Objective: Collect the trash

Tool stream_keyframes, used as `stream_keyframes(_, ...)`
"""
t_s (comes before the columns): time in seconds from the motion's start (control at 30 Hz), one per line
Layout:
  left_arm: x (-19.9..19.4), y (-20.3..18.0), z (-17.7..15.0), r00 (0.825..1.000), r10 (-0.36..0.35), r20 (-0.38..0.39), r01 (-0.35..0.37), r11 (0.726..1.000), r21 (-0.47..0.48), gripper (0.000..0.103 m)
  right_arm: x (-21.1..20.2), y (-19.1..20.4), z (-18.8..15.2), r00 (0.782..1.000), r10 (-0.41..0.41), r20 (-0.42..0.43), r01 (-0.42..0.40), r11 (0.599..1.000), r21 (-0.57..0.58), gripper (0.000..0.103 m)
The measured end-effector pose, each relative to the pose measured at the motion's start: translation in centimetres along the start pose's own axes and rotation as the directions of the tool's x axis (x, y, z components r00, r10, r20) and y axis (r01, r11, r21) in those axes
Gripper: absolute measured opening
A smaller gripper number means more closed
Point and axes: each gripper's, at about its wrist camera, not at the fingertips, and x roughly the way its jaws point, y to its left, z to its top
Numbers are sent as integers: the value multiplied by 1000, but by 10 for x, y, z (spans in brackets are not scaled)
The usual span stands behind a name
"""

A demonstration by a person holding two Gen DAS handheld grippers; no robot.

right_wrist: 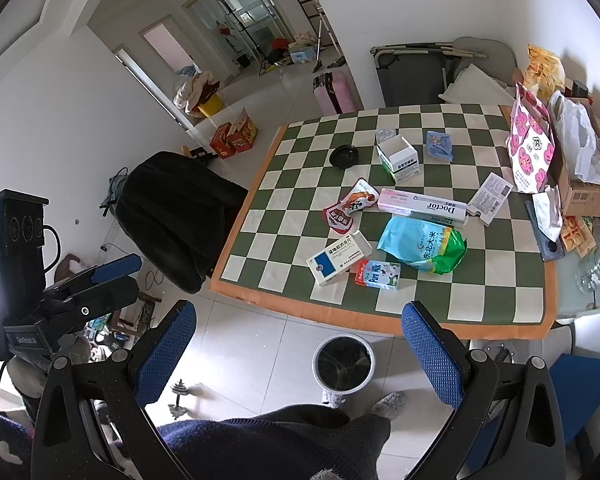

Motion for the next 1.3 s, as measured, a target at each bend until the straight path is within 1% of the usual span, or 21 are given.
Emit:
stream_keyframes(0.23,0,0,0,1000,-1,1,1,1000,1,103,-1,-1,-1,1000,1,1,-1,1000,-1,103)
stream_keyframes(0.33,1,-12,-2,1000,-6,-1,6,1000,5,103,0,-1,-1,1000,3,2,-3,1000,0,103)
stream_keyframes(0.43,6,-13,-1,1000,1,-4,-1,1000,10,103,0,-2,-1,1000,3,6,-3,1000,4,103)
stream_keyframes(0.5,7,-15,5,998,61,6,-61,998,20,103,0,-2,-1,1000,-5,12,5,1000,12,103)
stream_keyframes(0.53,9,-15,8,992,124,18,-125,992,37,103,-2,-1,-2,1000,-22,19,22,1000,19,103)
stream_keyframes(0.57,15,-15,10,978,206,35,-207,977,56,103,-5,0,-2,998,-54,33,54,998,27,103)
stream_keyframes(0.6,22,-15,12,957,284,57,-288,955,75,103,-4,0,-1,995,-91,42,90,995,30,103)
stream_keyframes(0.67,39,-7,14,917,391,75,-398,912,101,103,4,-2,1,983,-177,48,176,984,25,103)
stream_keyframes(0.7,51,-3,15,901,428,73,-434,894,111,103,10,-4,2,975,-218,42,217,976,24,103)
stream_keyframes(0.77,75,12,14,883,465,56,-468,875,122,103,27,-11,5,953,-303,20,302,953,21,103)
stream_keyframes(0.87,121,33,7,853,522,18,-519,843,141,103,63,-24,9,920,-389,-37,389,921,-19,103)
stream_keyframes(0.93,149,48,-2,829,559,-31,-549,823,149,103,98,-37,14,888,-452,-87,446,891,-85,103)
stream_keyframes(0.97,165,55,-4,821,568,-61,-555,819,148,103,111,-43,14,875,-472,-105,460,880,-117,103)
stream_keyframes(1.0,180,60,-7,809,580,-92,-566,812,146,103,132,-52,17,858,-497,-131,476,864,-165,103)
stream_keyframes(1.03,199,66,-10,794,592,-136,-576,805,143,103,153,-61,21,833,-529,-161,491,842,-224,103)
stream_keyframes(1.07,211,69,-14,787,595,-165,-579,804,136,103,172,-70,23,817,-546,-185,491,827,-273,103)
stream_keyframes(1.13,239,78,-20,763,605,-229,-599,794,103,103,207,-87,28,788,-574,-223,479,799,-362,103)
stream_keyframes(1.17,252,82,-21,753,606,-258,-607,790,84,103,231,-99,32,772,-584,-250,458,784,-420,103)
stream_keyframes(1.2,264,84,-22,741,610,-282,-620,782,63,103,247,-107,34,761,-593,-263,442,771,-458,103)
stream_keyframes(1.27,284,90,-26,707,622,-337,-654,756,23,103,283,-125,41,742,-604,-290,389,741,-547,103)
stream_keyframes(1.3,293,92,-28,698,618,-362,-663,749,1,103,303,-134,45,731,-613,-300,362,720,-592,103)
